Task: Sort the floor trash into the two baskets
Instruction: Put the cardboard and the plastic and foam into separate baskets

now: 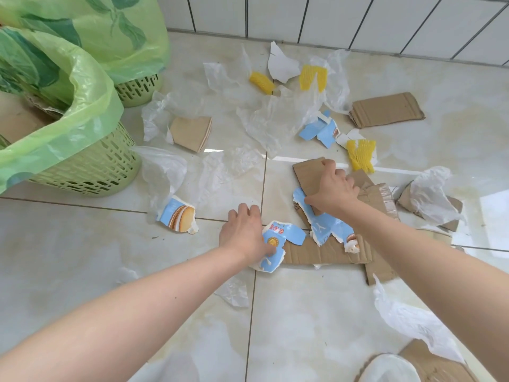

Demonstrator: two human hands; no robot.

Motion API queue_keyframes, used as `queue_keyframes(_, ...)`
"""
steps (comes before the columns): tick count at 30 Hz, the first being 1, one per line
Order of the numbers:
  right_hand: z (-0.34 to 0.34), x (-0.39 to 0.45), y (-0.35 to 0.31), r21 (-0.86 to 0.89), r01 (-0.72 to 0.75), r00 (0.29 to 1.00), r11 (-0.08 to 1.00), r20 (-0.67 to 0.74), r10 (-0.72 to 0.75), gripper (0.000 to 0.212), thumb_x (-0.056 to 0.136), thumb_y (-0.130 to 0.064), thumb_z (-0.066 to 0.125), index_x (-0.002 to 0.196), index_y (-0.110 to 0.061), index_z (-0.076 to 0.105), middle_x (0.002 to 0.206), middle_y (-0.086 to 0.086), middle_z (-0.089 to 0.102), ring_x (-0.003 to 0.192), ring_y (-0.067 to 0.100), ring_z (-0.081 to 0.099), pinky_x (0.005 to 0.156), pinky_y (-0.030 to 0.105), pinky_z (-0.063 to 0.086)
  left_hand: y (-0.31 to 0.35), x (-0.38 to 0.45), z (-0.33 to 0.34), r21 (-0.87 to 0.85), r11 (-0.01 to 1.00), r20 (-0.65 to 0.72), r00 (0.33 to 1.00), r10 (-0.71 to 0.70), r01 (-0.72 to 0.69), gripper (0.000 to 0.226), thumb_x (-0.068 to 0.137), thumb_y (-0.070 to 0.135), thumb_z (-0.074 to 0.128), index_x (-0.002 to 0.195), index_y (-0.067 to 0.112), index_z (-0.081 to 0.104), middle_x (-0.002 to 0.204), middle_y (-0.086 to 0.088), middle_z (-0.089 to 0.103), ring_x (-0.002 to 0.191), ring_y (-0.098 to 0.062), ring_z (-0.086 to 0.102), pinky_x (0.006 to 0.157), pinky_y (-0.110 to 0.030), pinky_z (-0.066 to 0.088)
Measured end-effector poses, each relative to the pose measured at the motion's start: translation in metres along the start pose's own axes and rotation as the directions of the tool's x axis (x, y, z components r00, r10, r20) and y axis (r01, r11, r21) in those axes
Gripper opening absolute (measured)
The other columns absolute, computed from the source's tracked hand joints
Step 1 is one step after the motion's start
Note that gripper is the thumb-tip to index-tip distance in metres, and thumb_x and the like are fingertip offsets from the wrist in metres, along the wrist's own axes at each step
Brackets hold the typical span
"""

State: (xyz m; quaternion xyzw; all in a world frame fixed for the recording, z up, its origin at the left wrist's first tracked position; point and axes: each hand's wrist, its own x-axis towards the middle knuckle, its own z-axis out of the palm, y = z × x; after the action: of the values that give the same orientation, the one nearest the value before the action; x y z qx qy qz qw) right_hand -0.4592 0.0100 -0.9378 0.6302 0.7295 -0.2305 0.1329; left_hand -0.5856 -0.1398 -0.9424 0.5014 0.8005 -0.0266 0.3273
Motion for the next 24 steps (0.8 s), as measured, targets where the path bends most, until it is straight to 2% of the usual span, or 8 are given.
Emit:
queue_keyframes(5,-0.001,-0.007,0.0,0.021,0.013,1.0,1.0,-0.003,-0.012,0.091,0.069,-0.03,0.081,0.137,-0.021,0.021,0.13,0.017,0.039,0.118,0.04,0.039,0.099,0.047,0.032,0.011,-0.002,0.012,0.18,0.982,-0.027,0.997,0.07,-0.064,0.067,0.07,0.041,0.076,0.119,0.012,0.04,0.117,-0.006,0.042,0.107,-0.025,0.042,0.079,-0.03,0.038)
queue_keyframes(9,0.001,-0.01,0.0,-0.03,0.053,0.998,0.998,-0.022,-0.053,0.098,0.062,-0.032,0.085,0.135,-0.024,0.021,0.123,0.016,0.034,0.112,0.037,0.037,0.095,0.044,0.032,0.015,-0.001,0.018,0.179,0.983,-0.004,0.999,0.036,-0.035,0.055,0.076,0.034,0.072,0.119,0.012,0.045,0.12,-0.008,0.046,0.112,-0.026,0.043,0.085,-0.03,0.04)
queue_keyframes(12,0.003,-0.011,-0.002,-0.046,0.098,0.993,0.994,-0.054,-0.101,0.102,0.062,-0.028,0.083,0.14,-0.027,0.017,0.12,0.014,0.031,0.11,0.035,0.036,0.091,0.04,0.031,0.018,-0.003,0.019,0.159,0.987,-0.037,0.998,0.046,-0.04,0.052,0.078,0.026,0.07,0.119,0.012,0.042,0.121,-0.008,0.042,0.11,-0.027,0.041,0.079,-0.03,0.039)
queue_keyframes(15,0.001,-0.011,-0.007,0.031,0.139,0.986,0.99,-0.097,-0.135,0.094,0.069,-0.013,0.073,0.143,-0.023,0.017,0.121,0.015,0.032,0.112,0.035,0.036,0.09,0.039,0.033,0.021,-0.007,0.02,0.099,0.994,-0.054,0.997,0.057,-0.052,0.059,0.075,0.03,0.072,0.12,0.014,0.038,0.121,-0.007,0.036,0.108,-0.028,0.038,0.076,-0.03,0.039)
queue_keyframes(17,0.0,-0.012,-0.008,0.002,0.187,0.977,0.982,-0.105,-0.186,0.087,0.072,-0.011,0.071,0.143,-0.019,0.021,0.122,0.015,0.035,0.113,0.035,0.037,0.092,0.041,0.035,0.023,-0.009,0.022,0.078,0.996,-0.044,0.998,0.052,-0.049,0.065,0.073,0.033,0.074,0.122,0.014,0.036,0.122,-0.006,0.033,0.109,-0.028,0.037,0.074,-0.032,0.039)
queue_keyframes(20,-0.004,-0.012,-0.007,-0.024,0.254,0.962,0.967,-0.094,-0.255,0.063,0.079,-0.013,0.065,0.135,-0.013,0.036,0.118,0.013,0.04,0.107,0.034,0.046,0.09,0.044,0.037,0.025,-0.008,0.025,0.086,0.996,-0.015,0.999,0.028,-0.027,0.069,0.074,0.027,0.076,0.126,0.014,0.033,0.124,-0.007,0.031,0.11,-0.028,0.037,0.071,-0.034,0.035)
queue_keyframes(22,-0.009,-0.012,-0.007,0.099,0.276,0.959,0.956,-0.095,-0.267,0.043,0.08,-0.011,0.061,0.122,-0.009,0.05,0.109,0.011,0.047,0.099,0.033,0.051,0.084,0.04,0.043,0.025,-0.006,0.024,0.027,1.0,0.002,1.0,0.009,-0.01,0.067,0.074,0.021,0.076,0.125,0.013,0.032,0.124,-0.008,0.031,0.109,-0.028,0.04,0.072,-0.034,0.039)
queue_keyframes(24,-0.016,-0.011,-0.006,0.27,0.279,0.96,0.922,-0.096,-0.263,0.024,0.081,-0.009,0.058,0.105,-0.008,0.06,0.097,0.008,0.056,0.093,0.028,0.055,0.072,0.031,0.042,0.024,-0.004,0.023,-0.05,0.999,0.019,1.0,0.014,-0.013,0.065,0.074,0.015,0.076,0.123,0.011,0.033,0.123,-0.01,0.033,0.107,-0.028,0.043,0.077,-0.034,0.045)
